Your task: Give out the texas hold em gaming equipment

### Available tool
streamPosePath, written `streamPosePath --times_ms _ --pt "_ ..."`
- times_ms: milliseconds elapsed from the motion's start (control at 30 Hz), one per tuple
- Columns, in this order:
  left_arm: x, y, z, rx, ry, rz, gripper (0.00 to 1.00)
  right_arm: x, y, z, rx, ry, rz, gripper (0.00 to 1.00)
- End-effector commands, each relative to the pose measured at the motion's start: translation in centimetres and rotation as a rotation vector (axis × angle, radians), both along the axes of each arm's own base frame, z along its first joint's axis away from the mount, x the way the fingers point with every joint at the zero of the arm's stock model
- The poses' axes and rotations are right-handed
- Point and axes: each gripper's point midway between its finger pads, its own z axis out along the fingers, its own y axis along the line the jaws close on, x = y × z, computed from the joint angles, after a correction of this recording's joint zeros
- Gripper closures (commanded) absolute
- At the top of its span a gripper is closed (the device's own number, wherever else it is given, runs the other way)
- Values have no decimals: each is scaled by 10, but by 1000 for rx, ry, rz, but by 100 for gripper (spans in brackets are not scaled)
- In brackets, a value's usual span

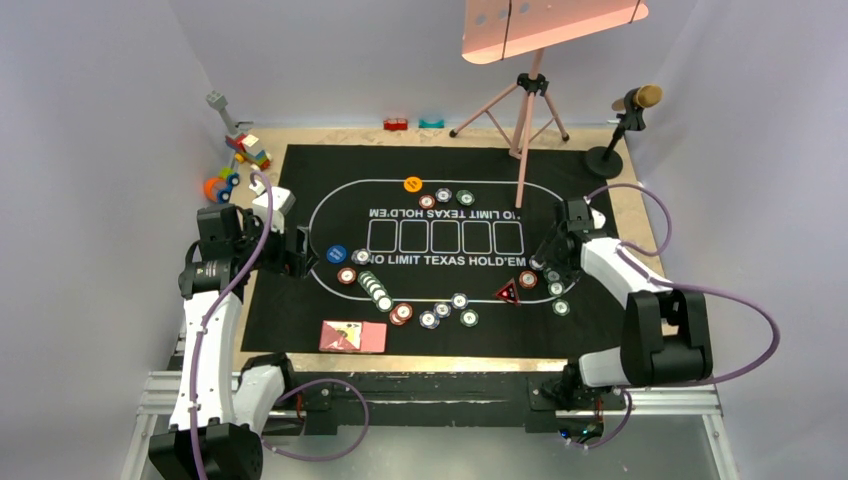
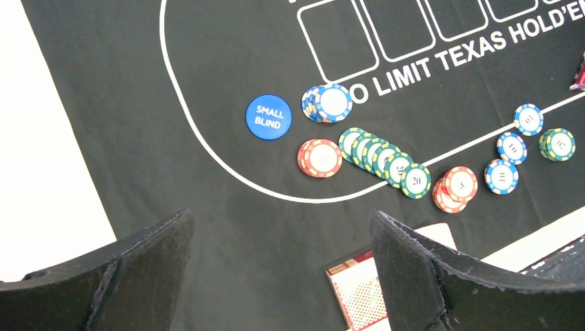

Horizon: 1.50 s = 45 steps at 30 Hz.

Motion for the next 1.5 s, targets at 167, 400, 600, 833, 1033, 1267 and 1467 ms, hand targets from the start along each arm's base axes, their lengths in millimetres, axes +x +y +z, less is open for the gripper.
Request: streamPosePath --times_ms 167,400,600,833,1033,1267,1467 --pt "2 -5 4 -8 -40 -54 0 11 6 42 19 -117 57 39" --pt "-13 -28 5 -45 -18 -249 0 13 96 77 88 -198 332 36" --pt "-38 -42 -6 52 -51 -517 0 -10 181 96 191 -244 564 35" --pt "-77 -58 -37 173 -143 -876 0 -19 200 100 229 -261 637 35" --pt "-103 -64 -65 224 -89 -1114 0 -20 207 107 252 -292 672 35" --pt "-111 -67 -82 235 -17 -1204 0 -20 209 108 257 -300 678 35" --pt "-115 -67 -97 264 116 -1234 7 -18 210 107 245 -292 695 35"
